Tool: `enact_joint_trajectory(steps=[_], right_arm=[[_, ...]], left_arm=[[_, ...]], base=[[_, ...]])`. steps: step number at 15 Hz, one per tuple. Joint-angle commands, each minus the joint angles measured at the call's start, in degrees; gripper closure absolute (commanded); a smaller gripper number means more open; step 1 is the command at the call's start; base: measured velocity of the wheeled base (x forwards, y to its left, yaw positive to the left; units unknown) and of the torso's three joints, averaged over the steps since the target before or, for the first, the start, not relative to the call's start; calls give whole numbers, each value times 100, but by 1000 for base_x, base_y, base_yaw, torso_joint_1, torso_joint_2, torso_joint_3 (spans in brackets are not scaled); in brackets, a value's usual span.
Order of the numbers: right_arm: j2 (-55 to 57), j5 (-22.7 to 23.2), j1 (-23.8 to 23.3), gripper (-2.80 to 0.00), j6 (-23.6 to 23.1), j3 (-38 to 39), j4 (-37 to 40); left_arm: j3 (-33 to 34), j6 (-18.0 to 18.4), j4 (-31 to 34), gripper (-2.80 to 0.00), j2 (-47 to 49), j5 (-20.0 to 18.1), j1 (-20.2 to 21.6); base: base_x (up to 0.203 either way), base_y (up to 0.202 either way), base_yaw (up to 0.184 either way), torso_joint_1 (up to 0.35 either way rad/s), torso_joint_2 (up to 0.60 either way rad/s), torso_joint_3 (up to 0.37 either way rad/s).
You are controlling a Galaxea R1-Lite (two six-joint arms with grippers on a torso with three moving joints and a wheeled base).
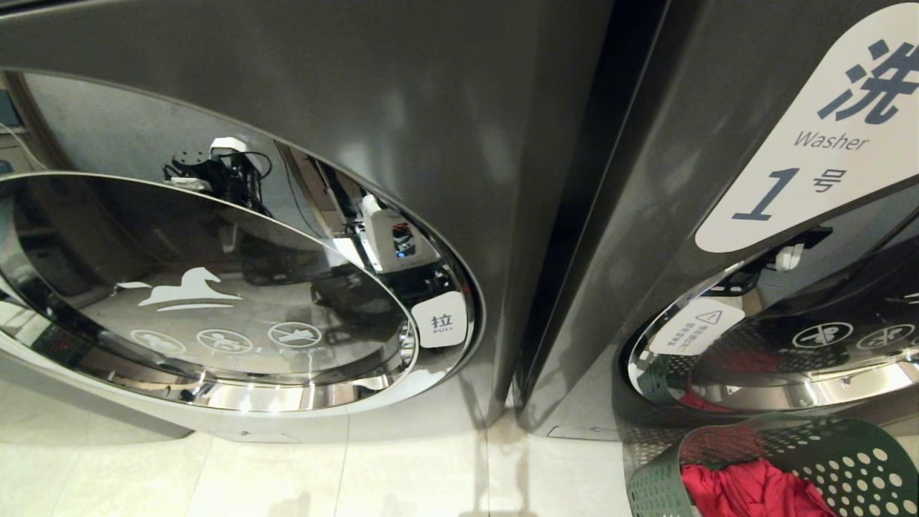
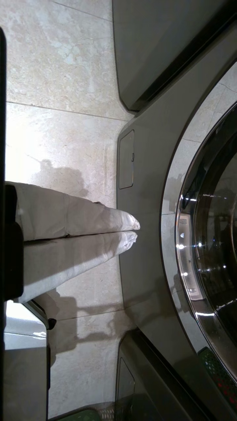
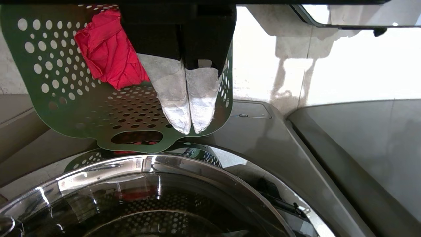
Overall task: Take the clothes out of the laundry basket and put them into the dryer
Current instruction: Take the clothes out of the basket
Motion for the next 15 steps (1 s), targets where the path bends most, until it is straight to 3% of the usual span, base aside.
enact_joint_trajectory(steps=[1,3,5,6,9,11,13,15], right_arm=[[-2,7,4,0,-111,-18,46],[71,-157,-3,0,-269,-332,159],[679,-1152,3,0,-163,-1227,784],[1235,-1639,22,0,125,-1592,1062],[3340,-2559,-79,0,1767,-2230,1600],[4543,-2896,-379,0,2894,-2474,1816],[5661,-3058,-1063,0,3806,-2628,1940],[6300,-2809,-2278,0,4313,-2748,1999]], left_arm=[[1,46,6,0,-2,-11,1],[-8,-77,6,0,-2,19,1],[-8,-121,6,0,-2,24,1],[-8,-121,6,0,-2,24,1],[-8,-121,6,0,-2,24,1],[-4,-126,6,0,-2,24,1],[1,-121,6,0,-2,24,1],[1,-125,6,0,-2,24,1]], base=[[0,0,0,0,0,0],[0,0,0,0,0,0],[0,0,0,0,0,0],[0,0,0,0,0,0],[0,0,0,0,0,0],[0,0,0,0,0,0],[0,0,0,0,0,0],[0,0,0,0,0,0]])
